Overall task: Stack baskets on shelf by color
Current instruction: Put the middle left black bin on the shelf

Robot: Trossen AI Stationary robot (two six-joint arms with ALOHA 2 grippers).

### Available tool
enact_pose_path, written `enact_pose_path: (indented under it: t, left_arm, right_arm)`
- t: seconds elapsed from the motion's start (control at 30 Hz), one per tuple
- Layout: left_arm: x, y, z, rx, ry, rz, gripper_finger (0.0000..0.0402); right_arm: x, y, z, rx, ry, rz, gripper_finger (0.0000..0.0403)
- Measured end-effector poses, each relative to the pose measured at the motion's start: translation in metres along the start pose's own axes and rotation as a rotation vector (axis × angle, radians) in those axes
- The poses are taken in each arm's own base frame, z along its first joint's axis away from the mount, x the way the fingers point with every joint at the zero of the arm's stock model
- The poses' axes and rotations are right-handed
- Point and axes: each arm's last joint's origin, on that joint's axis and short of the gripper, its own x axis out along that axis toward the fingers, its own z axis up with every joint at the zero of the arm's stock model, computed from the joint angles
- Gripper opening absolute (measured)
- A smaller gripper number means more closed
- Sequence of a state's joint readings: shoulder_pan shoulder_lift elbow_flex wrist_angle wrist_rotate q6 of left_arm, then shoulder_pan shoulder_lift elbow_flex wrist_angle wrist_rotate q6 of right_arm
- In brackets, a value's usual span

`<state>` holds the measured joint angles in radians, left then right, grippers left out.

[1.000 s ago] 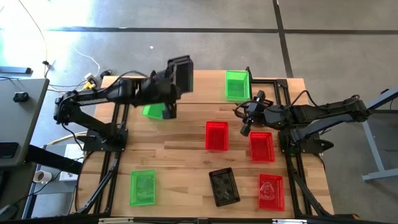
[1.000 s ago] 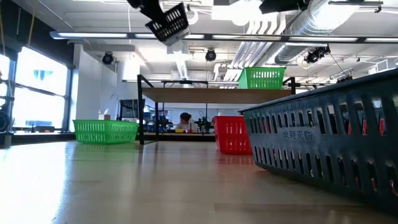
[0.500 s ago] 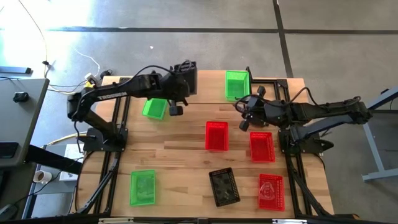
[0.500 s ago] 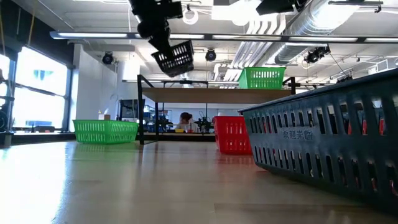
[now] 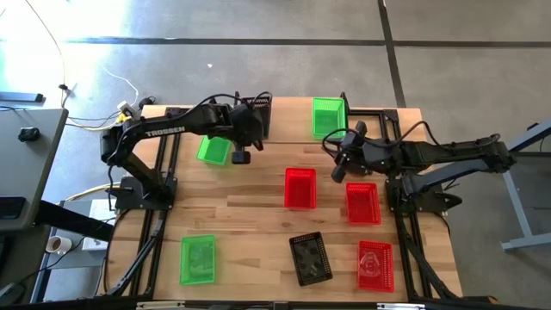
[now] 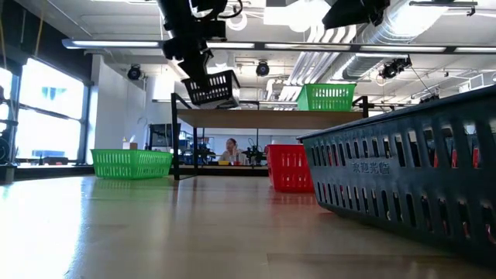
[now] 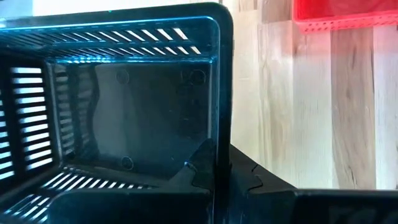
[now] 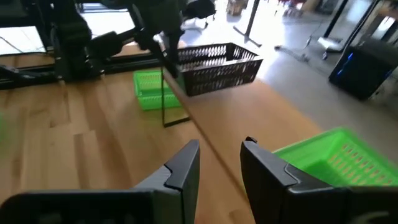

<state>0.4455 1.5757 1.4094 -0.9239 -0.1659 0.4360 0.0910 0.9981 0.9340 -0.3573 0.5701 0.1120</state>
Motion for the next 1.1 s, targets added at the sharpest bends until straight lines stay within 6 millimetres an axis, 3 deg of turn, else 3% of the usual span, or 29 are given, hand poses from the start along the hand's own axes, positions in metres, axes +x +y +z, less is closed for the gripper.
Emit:
enact_pose_path:
  t: [0.67,1.1]
  left_arm:
    - [0.0013,0.0075,-0.0037,-0.010,0.010,0.011,0.0003]
    - [0.0013,0.0077,-0.0031,0.000,0.004,0.015,0.0075]
  right_arm:
    - [-0.0003,0.0035,-0.0045,0.132,0.062,0.122,0.0101]
    - [-0.0005,0.0043,-0.0046,0.132,0.068,0.151,0.0101]
